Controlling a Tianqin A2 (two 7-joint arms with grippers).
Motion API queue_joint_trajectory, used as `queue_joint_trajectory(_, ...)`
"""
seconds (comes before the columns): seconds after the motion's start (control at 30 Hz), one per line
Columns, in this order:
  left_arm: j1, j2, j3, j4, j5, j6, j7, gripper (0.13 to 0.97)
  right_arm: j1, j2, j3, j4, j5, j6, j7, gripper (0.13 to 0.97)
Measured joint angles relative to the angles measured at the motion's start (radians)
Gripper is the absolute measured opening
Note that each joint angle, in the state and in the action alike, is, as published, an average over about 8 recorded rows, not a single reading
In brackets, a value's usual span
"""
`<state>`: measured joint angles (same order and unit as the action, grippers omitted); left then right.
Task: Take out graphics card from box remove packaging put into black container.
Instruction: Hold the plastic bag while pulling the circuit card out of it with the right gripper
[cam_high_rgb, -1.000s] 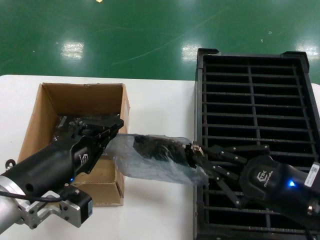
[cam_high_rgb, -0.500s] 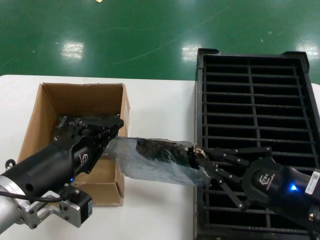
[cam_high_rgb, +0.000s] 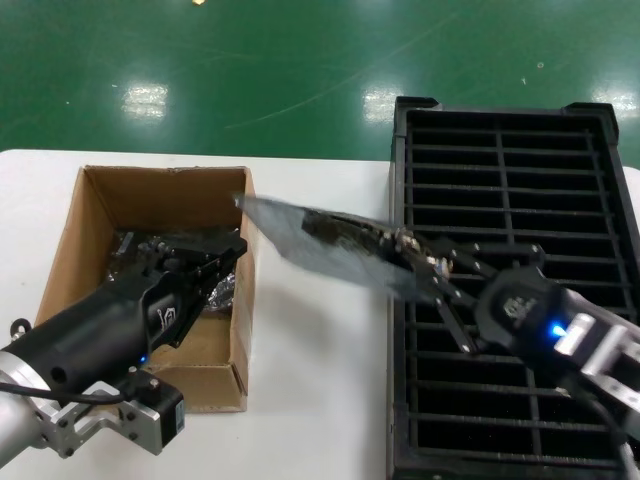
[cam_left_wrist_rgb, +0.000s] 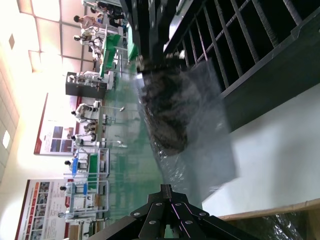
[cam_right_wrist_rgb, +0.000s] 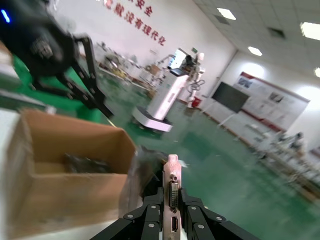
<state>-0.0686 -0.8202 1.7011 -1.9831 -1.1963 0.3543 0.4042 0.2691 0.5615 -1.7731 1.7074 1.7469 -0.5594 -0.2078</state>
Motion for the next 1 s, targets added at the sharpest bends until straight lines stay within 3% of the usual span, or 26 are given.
queue_joint_trajectory(0.27,0.000,0.000,0.000,0.000,0.000,0.000,0.000,0.139,0.034,-0.117,-0.086,-0.048,-0.121,0.103,-0.160,0.186)
queue_joint_trajectory(0.5,0.000,0.000,0.000,0.000,0.000,0.000,0.000,0.139,0.034,-0.099,-0.092,-0.020,-0.134,0.111,-0.087,0.186)
queue_joint_trajectory(0.73,0.000,0.000,0.000,0.000,0.000,0.000,0.000,0.139,-0.020,0.004,-0.007,0.044,-0.036,0.048,0.015,0.186)
queue_joint_trajectory(1.0,0.000,0.000,0.000,0.000,0.000,0.000,0.000,0.139,-0.075,0.054,0.105,0.019,0.134,-0.089,0.002,0.186)
